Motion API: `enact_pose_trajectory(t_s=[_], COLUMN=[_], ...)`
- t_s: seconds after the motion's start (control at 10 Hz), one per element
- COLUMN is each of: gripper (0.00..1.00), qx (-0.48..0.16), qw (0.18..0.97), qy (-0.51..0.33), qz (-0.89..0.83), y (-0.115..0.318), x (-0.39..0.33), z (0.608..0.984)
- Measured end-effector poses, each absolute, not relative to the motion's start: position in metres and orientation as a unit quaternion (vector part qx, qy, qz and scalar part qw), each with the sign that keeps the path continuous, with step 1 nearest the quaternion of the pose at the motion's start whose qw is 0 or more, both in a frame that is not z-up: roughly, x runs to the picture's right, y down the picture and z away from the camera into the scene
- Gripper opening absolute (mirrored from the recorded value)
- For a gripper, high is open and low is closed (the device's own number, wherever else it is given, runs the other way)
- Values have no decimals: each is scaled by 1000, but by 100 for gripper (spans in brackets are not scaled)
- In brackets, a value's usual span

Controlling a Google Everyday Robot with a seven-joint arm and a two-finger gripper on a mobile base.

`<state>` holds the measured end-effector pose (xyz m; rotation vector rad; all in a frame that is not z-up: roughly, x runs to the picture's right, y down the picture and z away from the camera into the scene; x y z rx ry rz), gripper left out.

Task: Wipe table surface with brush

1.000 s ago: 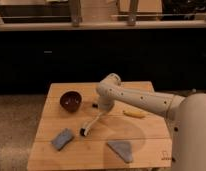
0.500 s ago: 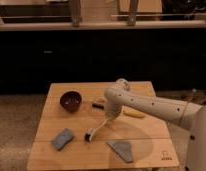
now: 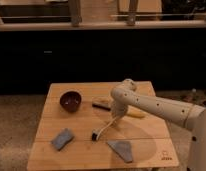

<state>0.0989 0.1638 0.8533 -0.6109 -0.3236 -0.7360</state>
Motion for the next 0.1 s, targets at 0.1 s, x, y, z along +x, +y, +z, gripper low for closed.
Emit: enact_pose_trajectory(t_s=[0.1], gripper=[5], qx=[-289], qw=[882], qy=[-150], qz=[-340], y=[154], x=[99], z=[860])
